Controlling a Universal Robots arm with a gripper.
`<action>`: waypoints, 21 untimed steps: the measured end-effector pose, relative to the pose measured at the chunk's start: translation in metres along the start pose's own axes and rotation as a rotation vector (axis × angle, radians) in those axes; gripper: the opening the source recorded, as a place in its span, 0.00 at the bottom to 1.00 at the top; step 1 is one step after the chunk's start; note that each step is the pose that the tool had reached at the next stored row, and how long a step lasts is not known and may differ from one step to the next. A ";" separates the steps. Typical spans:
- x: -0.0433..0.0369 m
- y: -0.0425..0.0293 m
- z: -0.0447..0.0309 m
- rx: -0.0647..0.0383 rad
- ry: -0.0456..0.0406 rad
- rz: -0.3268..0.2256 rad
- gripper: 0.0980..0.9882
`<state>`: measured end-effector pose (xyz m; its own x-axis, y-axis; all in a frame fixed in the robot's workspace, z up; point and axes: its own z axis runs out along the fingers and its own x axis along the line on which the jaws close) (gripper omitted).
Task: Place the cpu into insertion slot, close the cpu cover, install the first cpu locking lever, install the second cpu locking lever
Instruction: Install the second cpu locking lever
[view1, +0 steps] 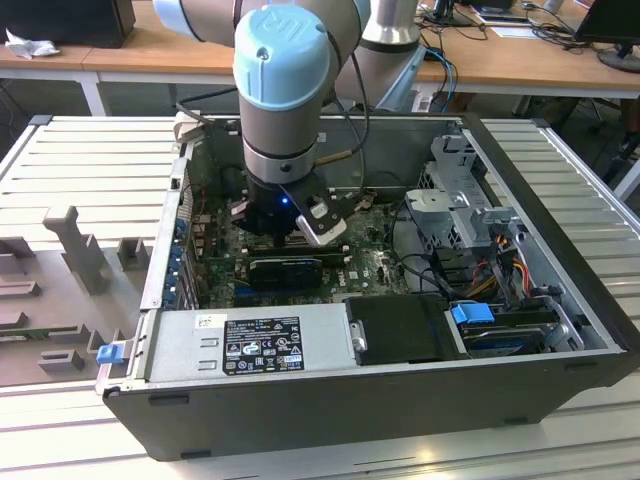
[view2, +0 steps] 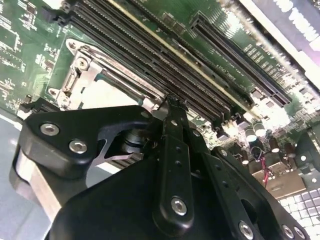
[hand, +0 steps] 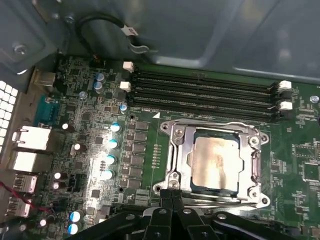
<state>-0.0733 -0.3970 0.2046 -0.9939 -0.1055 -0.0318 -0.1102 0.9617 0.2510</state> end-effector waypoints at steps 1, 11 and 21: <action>0.0008 -0.0033 -0.0003 -0.015 -0.0017 0.000 0.01; 0.0057 -0.0125 0.0045 -0.092 -0.0102 0.001 0.01; 0.0093 -0.0133 0.0093 -0.101 -0.0112 0.000 0.01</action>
<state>-0.0811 -0.4085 0.1920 -0.9939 -0.1017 -0.0423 -0.1101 0.9313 0.3473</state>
